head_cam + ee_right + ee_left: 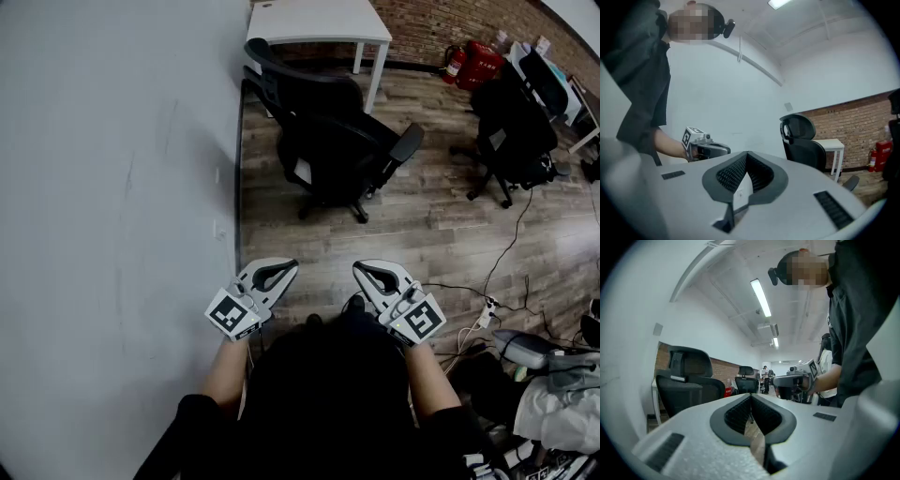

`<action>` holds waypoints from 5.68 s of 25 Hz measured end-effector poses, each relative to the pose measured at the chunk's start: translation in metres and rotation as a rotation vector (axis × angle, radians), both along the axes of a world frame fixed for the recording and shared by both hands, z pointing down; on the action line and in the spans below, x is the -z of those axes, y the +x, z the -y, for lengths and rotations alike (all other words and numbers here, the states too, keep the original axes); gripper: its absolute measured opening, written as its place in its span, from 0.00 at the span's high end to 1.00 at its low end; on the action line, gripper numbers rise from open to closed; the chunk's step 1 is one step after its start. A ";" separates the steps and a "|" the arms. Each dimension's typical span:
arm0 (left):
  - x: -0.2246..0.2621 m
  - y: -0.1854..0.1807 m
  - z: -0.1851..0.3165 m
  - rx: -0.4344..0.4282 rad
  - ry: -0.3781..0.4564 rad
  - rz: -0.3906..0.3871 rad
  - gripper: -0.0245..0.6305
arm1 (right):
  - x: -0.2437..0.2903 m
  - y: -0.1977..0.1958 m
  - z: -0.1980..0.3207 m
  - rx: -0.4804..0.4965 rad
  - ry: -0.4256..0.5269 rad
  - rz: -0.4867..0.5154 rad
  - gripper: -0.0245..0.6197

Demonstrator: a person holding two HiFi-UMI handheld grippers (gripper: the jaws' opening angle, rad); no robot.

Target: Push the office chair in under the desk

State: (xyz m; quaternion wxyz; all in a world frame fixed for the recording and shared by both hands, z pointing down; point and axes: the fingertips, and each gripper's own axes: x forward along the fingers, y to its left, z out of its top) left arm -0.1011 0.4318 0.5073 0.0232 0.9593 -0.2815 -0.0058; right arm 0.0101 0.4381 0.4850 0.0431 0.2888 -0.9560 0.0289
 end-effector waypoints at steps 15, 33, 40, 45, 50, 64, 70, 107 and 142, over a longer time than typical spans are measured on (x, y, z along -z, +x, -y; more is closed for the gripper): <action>-0.004 0.014 -0.012 -0.026 -0.010 0.008 0.93 | 0.005 0.007 -0.009 -0.024 0.020 0.044 0.95; -0.006 0.013 -0.018 -0.046 -0.009 -0.009 0.93 | 0.005 0.020 -0.026 -0.055 0.017 0.004 0.95; -0.001 0.013 -0.016 -0.057 0.004 -0.014 0.93 | 0.006 0.019 -0.026 -0.062 0.027 -0.004 0.95; -0.005 0.002 -0.020 -0.040 0.000 -0.025 0.93 | 0.010 0.008 -0.026 -0.048 0.032 -0.028 0.95; -0.005 -0.015 -0.018 -0.004 -0.007 -0.035 0.93 | 0.007 -0.001 -0.024 -0.031 0.026 -0.051 0.95; -0.017 -0.038 0.004 0.040 -0.032 -0.005 0.93 | -0.009 0.000 0.007 -0.074 0.001 -0.037 0.95; -0.020 -0.055 0.033 0.090 -0.052 0.010 0.93 | -0.004 -0.008 0.054 -0.042 0.027 0.026 0.95; 0.045 -0.143 0.407 -0.081 0.071 0.478 0.93 | 0.028 0.042 0.308 -0.125 0.027 -0.091 0.95; -0.099 -0.199 0.586 -1.246 0.278 1.285 0.57 | -0.071 0.011 0.343 -0.237 -0.318 -0.849 0.57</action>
